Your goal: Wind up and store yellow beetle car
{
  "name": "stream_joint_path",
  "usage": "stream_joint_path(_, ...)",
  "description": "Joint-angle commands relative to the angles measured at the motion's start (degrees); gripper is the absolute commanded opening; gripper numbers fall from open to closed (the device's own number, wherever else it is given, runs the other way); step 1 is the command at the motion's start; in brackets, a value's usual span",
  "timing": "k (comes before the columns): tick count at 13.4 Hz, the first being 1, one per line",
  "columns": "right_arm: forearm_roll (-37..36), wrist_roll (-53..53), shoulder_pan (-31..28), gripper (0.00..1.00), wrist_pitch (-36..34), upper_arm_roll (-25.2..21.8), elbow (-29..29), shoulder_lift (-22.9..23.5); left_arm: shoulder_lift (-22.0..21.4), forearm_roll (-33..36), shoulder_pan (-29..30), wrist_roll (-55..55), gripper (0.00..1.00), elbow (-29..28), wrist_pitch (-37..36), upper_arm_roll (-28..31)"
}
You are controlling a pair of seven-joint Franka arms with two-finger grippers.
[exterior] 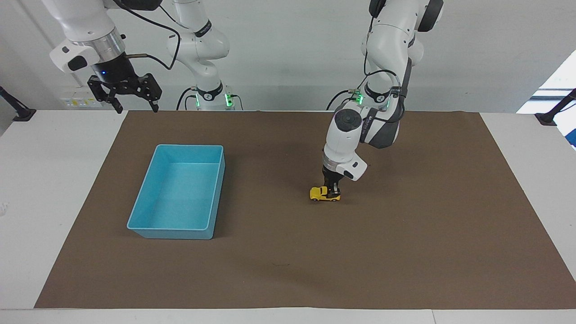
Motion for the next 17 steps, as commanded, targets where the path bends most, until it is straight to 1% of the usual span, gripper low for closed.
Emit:
stream_joint_path(1,0.66,0.46,-0.47,1.0,-0.19,0.13,-0.18,-0.33,1.21,1.12,-0.55,-0.48,0.0,0.25,0.61,0.7)
stream_joint_path(9,0.66,0.46,-0.47,1.0,-0.19,0.13,-0.18,-0.33,1.12,0.59,0.5,-1.97,0.0,-0.28,0.0,0.79)
stream_joint_path(17,0.66,0.46,-0.47,1.0,-0.19,0.13,-0.18,-0.33,1.12,0.59,6.04,-1.01,0.0,-1.68,-0.09,0.79)
